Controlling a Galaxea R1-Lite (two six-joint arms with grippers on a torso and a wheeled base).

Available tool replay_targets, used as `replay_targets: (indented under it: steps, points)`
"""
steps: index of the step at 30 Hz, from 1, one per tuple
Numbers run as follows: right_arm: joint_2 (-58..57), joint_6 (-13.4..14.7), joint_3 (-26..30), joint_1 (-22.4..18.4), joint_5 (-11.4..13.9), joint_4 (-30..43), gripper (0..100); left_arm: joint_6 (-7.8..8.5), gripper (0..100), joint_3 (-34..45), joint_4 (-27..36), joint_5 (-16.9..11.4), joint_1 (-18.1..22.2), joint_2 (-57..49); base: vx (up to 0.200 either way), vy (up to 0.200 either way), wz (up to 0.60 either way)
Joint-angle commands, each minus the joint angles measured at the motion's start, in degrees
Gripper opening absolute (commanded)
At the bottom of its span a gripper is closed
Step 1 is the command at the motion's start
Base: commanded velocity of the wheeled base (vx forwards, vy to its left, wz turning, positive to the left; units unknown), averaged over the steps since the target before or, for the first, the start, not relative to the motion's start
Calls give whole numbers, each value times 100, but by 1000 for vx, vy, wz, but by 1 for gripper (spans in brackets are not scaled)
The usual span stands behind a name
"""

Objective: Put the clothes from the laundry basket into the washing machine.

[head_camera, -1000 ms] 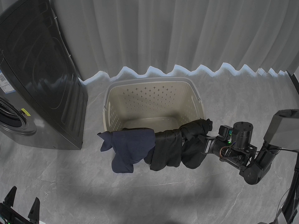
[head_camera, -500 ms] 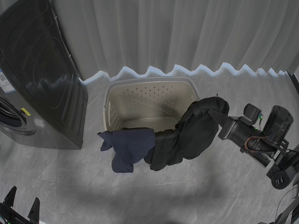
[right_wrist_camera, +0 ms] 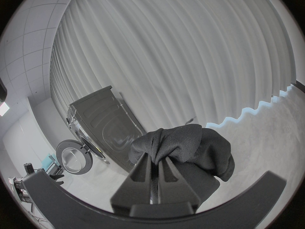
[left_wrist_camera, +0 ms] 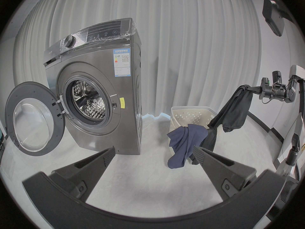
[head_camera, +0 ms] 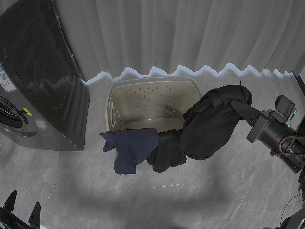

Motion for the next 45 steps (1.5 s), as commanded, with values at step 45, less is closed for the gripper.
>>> replay_targets:
  steps: [45]
  points:
    - [99, 39, -79, 309, -468, -70, 0, -22, 100, 92, 8, 4, 0, -77, -18, 156, 0]
